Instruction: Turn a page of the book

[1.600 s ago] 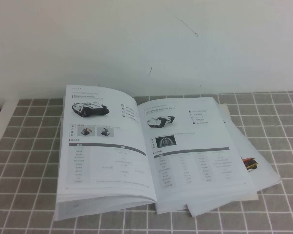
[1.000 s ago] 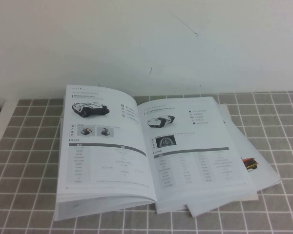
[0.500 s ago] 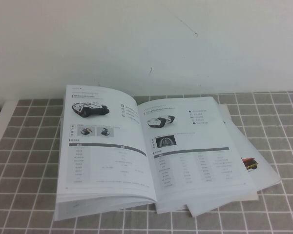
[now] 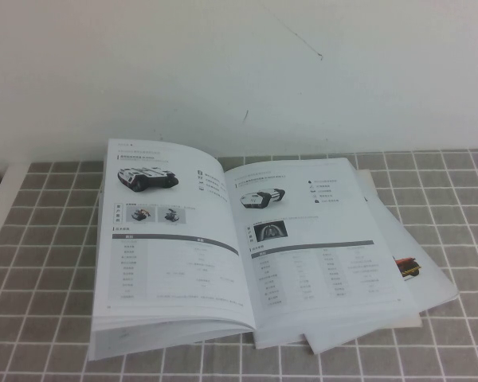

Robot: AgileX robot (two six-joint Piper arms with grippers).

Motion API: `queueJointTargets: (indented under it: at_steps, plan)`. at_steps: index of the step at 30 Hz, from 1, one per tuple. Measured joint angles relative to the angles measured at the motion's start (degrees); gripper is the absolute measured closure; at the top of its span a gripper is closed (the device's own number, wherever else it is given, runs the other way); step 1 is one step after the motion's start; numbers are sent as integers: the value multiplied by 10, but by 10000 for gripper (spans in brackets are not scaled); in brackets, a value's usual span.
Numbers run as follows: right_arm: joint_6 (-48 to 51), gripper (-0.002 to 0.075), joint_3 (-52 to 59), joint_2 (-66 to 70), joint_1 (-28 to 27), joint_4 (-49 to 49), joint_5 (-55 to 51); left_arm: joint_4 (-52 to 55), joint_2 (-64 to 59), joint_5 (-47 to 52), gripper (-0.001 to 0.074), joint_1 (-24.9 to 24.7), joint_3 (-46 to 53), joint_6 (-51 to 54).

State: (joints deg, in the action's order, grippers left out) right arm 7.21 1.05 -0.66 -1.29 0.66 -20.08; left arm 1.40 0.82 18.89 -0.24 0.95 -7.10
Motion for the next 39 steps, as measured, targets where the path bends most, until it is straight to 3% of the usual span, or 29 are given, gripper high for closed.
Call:
queueJointTargets:
  at_steps: [39]
  plan:
    - [0, 729, 2, 0, 0, -36, 14, 22, 0, -18, 738, 0, 1, 16]
